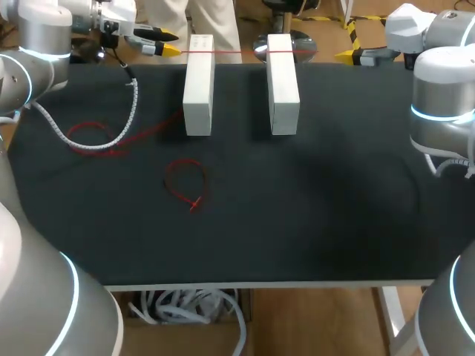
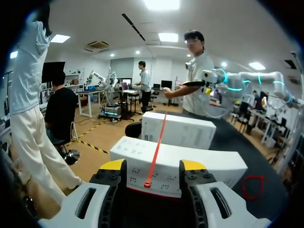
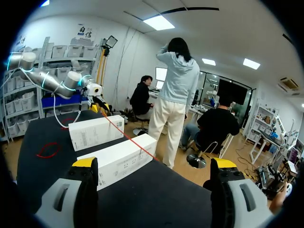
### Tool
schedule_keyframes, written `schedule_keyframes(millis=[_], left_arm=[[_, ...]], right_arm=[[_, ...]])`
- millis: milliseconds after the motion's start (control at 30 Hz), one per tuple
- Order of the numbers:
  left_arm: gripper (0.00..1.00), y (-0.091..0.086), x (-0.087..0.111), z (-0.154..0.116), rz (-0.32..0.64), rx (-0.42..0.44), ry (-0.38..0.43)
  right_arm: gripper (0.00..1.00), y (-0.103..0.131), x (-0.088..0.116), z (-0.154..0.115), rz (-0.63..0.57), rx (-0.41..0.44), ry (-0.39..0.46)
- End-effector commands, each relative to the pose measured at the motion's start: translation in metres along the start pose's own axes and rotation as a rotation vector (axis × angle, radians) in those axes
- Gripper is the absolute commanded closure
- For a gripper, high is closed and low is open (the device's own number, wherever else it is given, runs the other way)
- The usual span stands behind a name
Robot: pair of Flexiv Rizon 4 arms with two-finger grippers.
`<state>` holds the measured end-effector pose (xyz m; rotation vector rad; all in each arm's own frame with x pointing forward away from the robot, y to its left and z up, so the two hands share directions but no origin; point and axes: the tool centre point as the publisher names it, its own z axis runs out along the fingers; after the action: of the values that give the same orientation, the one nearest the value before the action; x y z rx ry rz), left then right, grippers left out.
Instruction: Grab the tape and strap the tape.
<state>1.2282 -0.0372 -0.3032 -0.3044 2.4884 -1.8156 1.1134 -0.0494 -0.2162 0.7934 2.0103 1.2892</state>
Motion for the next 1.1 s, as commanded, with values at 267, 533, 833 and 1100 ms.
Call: schedule_keyframes(millis=[267, 533, 833, 1100], left_arm=[[0.59, 0.015, -0.021, -0.005, -0.017, -0.001, 0.041], [0.58, 0.024, -0.016, -0.007, -0.027, -0.003, 0.063], [0.55, 0.018, -0.010, -0.006, -0.014, 0.034, 0.097], [0.56, 0.013, -0.008, 0.000, -0.004, 0.045, 0.114]], right_arm=[[0.00, 0.000, 0.000, 0.000, 0.000, 0.000, 0.001], [0.00, 0.000, 0.000, 0.000, 0.000, 0.000, 0.001], [0.00, 0.000, 0.000, 0.000, 0.000, 0.000, 0.001], [0.00, 0.000, 0.000, 0.000, 0.000, 0.000, 0.001]])
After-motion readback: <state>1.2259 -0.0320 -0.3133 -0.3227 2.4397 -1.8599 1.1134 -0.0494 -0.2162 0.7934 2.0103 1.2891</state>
